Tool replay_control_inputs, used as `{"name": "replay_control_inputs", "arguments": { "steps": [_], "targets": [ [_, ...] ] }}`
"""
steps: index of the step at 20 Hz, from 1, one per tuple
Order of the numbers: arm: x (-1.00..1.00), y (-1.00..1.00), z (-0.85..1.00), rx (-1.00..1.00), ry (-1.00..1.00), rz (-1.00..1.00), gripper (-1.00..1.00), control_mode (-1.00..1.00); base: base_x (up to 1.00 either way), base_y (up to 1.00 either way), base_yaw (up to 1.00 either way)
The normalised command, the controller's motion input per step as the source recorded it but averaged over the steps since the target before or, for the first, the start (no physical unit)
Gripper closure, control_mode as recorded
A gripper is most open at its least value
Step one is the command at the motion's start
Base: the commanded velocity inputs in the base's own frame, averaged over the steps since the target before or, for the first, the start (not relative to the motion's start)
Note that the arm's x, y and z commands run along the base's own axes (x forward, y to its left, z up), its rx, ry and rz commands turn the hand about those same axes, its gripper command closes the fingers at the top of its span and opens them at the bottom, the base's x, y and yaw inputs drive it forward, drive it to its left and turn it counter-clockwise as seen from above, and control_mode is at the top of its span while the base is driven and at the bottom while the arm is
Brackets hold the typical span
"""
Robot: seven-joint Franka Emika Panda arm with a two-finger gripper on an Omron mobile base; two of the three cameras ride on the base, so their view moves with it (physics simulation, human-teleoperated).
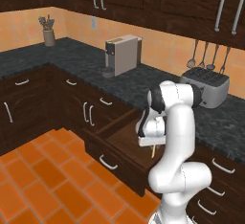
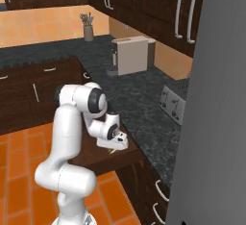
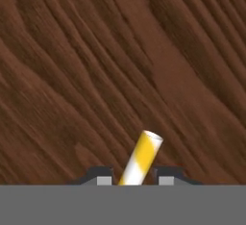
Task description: Take a straw from the drawer in front and place it inside the glass cup on the dining counter.
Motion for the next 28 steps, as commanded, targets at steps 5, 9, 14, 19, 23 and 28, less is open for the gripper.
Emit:
{"name": "replay_control_inputs", "arguments": {
  "steps": [5, 9, 14, 19, 23, 28],
  "targets": [
    [-0.05, 0.37, 0.0, 0.0, 0.0, 0.0, 1.0, -1.0, 0.0, 0.0, 0.0],
    [0.0, 0.39, 0.24, 0.0, 0.0, 0.0, 1.0, -1.0, 0.0, 0.0, 0.0],
    [0.0, 0.15, 0.96, 0.02, 0.0, 0.0, 1.0, -1.0, 0.0, 0.0, 0.0],
    [-0.01, 0.05, 1.0, 0.04, 0.01, -0.01, 1.0, -1.0, 0.0, 0.0, 0.0],
    [-0.31, 0.16, 1.0, 0.01, 0.02, 0.0, 1.0, -1.0, 0.0, 0.0, 0.0],
    [-0.89, 0.02, 1.0, -0.01, -0.03, 0.02, 1.0, -1.0, 0.0, 0.0, 0.0]
  ]
}}
